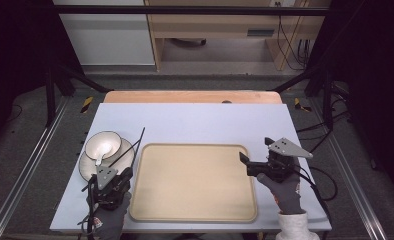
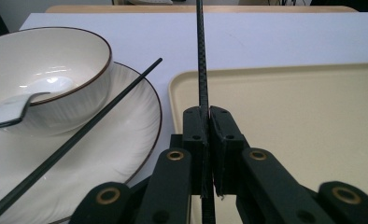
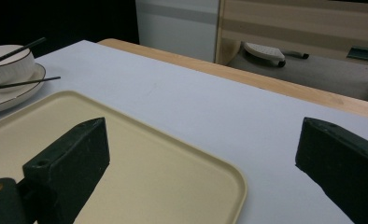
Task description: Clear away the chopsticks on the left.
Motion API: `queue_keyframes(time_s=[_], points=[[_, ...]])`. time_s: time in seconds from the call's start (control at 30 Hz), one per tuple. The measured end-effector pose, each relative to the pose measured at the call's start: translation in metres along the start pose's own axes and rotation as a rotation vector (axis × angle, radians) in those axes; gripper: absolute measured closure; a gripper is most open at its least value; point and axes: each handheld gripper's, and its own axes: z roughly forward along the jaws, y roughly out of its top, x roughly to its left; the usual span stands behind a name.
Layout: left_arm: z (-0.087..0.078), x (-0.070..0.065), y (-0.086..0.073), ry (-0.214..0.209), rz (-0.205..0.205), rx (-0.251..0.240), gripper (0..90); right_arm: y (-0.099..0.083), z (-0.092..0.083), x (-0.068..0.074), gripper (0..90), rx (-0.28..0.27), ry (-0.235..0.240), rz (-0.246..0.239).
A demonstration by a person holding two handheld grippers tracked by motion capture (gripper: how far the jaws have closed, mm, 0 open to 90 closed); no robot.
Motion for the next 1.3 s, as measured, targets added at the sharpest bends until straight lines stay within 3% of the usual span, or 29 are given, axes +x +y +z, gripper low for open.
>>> queue_keyframes(time_s=[0.23, 0.53, 0.63, 1.3], points=[[0.001, -0.014, -0.007, 0.001, -0.023, -0.022, 85.2, 0.001, -0.001, 0.0, 3.2, -0.002, 0.0, -0.003], [0.011, -0.026, -0.024, -0.012, -0.064, -0.012, 85.2, -0.001, 0.002, 0.002, 3.3, 0.012, 0.003, -0.006], [0.016, -0.03, -0.028, -0.013, -0.057, 0.001, 85.2, -0.001, 0.003, 0.002, 3.3, 0.011, 0.003, -0.008], [0.033, -0.024, -0.047, 0.021, -0.093, 0.08, 85.2, -0.004, 0.008, 0.005, 3.4, 0.033, 0.003, -0.02]])
